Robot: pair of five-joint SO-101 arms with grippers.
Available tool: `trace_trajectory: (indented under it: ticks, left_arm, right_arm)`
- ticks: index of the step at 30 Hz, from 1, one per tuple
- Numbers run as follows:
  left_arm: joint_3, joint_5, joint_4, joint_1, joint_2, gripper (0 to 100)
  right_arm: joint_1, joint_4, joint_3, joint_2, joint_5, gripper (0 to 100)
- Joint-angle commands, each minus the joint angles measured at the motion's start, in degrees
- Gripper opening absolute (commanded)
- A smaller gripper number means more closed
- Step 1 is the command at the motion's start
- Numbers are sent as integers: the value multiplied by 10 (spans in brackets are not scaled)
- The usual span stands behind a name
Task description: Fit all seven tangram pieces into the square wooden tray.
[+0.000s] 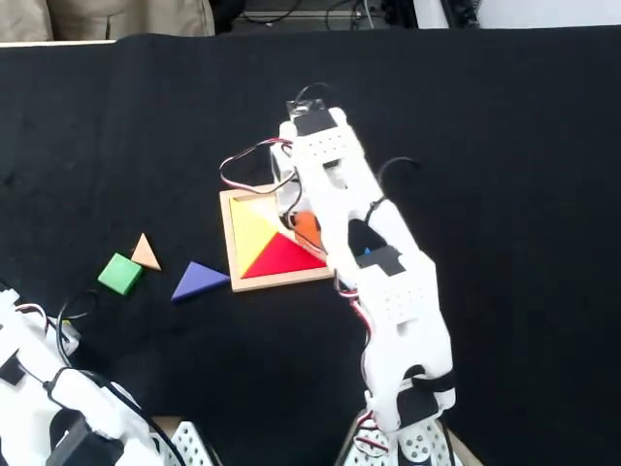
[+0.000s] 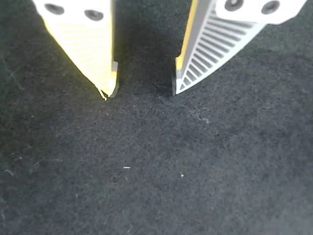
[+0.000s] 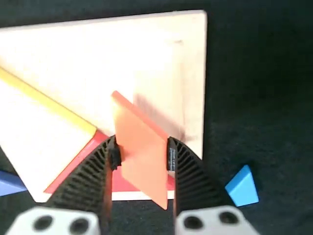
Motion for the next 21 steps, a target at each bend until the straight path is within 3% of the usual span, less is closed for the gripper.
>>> trace_trajectory:
  ticks: [1,16,21]
  left_arm:
    - [-1,2,-9,-3,1,195]
    - [-1,2,-9,-2,1,195]
    - [-1,2,-9,3,1,195]
  right_arm:
    - [-14,-4,-2,-7,-6,11]
    - [-14,2,8,-6,-2,16]
    - [-15,1,24,-6,14,133]
